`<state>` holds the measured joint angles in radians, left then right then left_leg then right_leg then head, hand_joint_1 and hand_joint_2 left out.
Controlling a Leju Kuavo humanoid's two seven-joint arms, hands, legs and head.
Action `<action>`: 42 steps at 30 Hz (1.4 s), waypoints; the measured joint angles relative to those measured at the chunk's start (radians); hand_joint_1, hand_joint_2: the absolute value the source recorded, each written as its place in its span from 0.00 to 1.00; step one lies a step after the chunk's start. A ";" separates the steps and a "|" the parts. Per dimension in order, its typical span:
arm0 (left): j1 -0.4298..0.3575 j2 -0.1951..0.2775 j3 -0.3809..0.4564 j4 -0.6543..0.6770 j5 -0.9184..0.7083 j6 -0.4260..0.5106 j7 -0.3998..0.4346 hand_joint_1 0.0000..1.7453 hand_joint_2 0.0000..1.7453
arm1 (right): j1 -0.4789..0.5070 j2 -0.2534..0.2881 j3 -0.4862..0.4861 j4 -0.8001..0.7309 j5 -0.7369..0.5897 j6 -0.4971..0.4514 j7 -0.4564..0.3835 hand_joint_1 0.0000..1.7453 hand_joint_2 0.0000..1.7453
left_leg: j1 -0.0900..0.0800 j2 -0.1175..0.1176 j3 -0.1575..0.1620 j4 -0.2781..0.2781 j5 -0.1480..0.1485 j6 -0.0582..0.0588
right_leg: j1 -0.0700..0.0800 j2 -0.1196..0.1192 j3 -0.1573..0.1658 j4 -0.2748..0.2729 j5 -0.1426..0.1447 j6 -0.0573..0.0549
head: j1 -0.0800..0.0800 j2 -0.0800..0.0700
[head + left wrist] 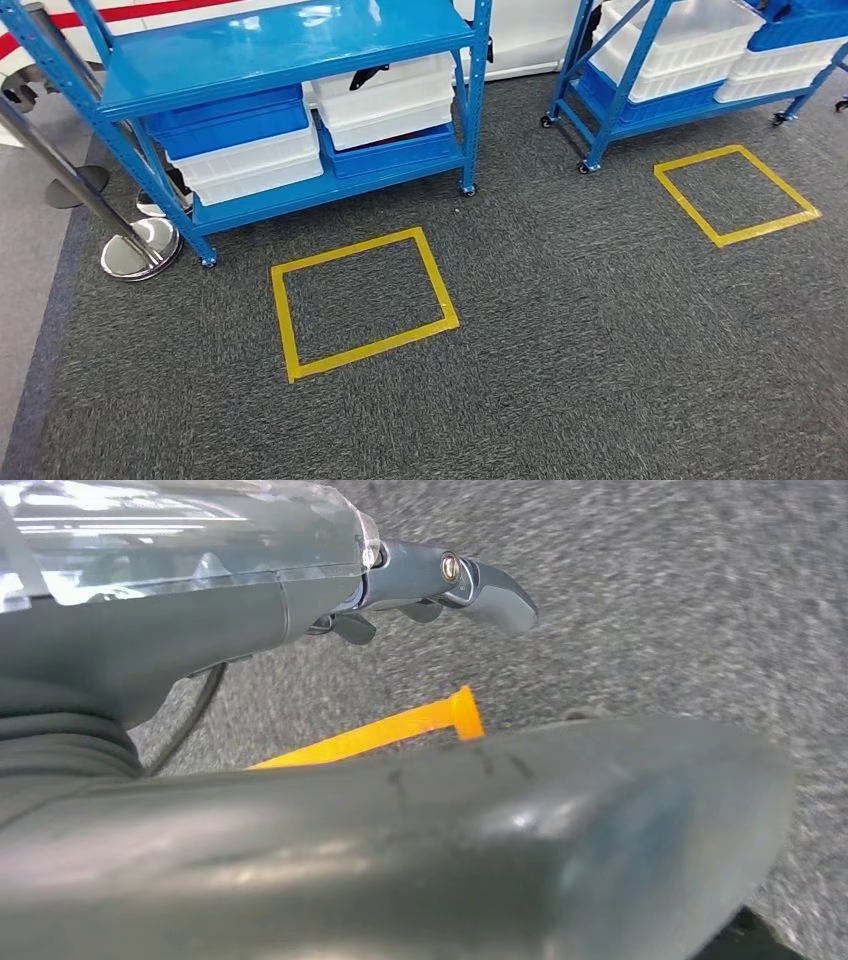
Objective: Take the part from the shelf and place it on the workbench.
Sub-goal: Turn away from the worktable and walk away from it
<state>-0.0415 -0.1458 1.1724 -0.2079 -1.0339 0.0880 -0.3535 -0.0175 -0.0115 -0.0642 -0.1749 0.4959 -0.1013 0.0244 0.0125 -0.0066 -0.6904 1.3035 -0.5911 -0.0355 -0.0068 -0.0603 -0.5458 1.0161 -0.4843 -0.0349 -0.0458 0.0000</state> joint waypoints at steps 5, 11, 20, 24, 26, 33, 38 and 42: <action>-0.001 0.008 -0.007 0.000 -0.010 -0.015 -0.009 0.00 0.00 | -0.004 0.003 -0.009 0.000 -0.013 -0.024 -0.001 0.00 0.00 | -0.013 0.035 0.163 -0.295 0.098 0.028 | 0.005 -0.040 0.009 -0.001 -0.014 0.018 | 0.000 0.000; 0.005 0.011 -0.013 0.000 -0.015 -0.026 -0.012 0.00 0.00 | -0.009 0.005 -0.026 0.000 -0.021 -0.029 -0.002 0.00 0.00 | -0.008 0.018 0.205 -0.335 0.099 0.065 | -0.008 0.022 -0.028 0.097 -0.039 0.055 | 0.001 0.000; 0.007 0.009 -0.022 0.000 -0.019 -0.031 -0.016 0.00 0.00 | 0.017 0.004 -0.046 0.003 -0.029 -0.023 0.006 0.00 0.00 | -0.005 -0.018 0.301 -0.337 0.018 0.042 | -0.010 0.056 -0.110 0.047 0.068 0.055 | 0.001 0.000; 0.001 0.010 -0.025 0.000 -0.027 -0.037 -0.016 0.00 0.00 | 0.016 0.005 -0.053 0.004 -0.032 -0.023 0.010 0.00 0.00 | -0.005 -0.016 0.305 -0.289 0.035 0.015 | -0.006 0.055 -0.077 0.027 0.051 0.021 | 0.001 0.000; 0.000 0.010 -0.026 0.000 -0.030 -0.042 -0.016 0.00 0.00 | 0.018 0.005 -0.055 0.004 -0.033 -0.023 0.012 0.00 0.00 | -0.003 -0.008 0.232 -0.165 0.066 0.006 | -0.008 0.051 -0.044 0.013 0.033 0.009 | 0.000 0.000; 0.010 0.010 -0.028 0.000 -0.033 -0.045 -0.014 0.00 0.00 | 0.022 0.005 -0.056 0.005 -0.033 -0.023 0.014 0.00 0.00 | -0.004 0.001 0.008 -0.090 -0.060 0.014 | -0.005 0.054 0.091 -0.010 -0.062 0.006 | 0.000 0.000; 0.018 0.014 -0.029 0.001 -0.033 -0.045 -0.012 0.00 0.00 | 0.019 0.010 -0.057 0.009 -0.033 -0.020 0.015 0.00 0.00 | -0.025 0.009 0.019 -0.260 0.204 0.049 | 0.000 0.058 0.163 -0.004 -0.118 0.032 | 0.000 0.000; 0.005 0.013 -0.030 0.001 -0.033 -0.045 -0.013 0.00 0.00 | 0.008 0.010 -0.057 0.007 -0.033 -0.019 0.015 0.00 0.00 | -0.020 0.000 0.091 -0.278 0.161 0.073 | -0.006 0.058 0.050 0.219 -0.066 0.044 | 0.001 0.000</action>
<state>-0.0361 -0.1326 1.1425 -0.2073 -1.0666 0.0427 -0.3662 -0.0092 -0.0012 -0.1209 -0.1679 0.4631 -0.1205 0.0397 -0.0073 -0.0065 -0.5995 1.0254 -0.4299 0.0377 -0.0124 -0.0018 -0.4959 1.2352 -0.5499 0.0091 -0.0448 0.0000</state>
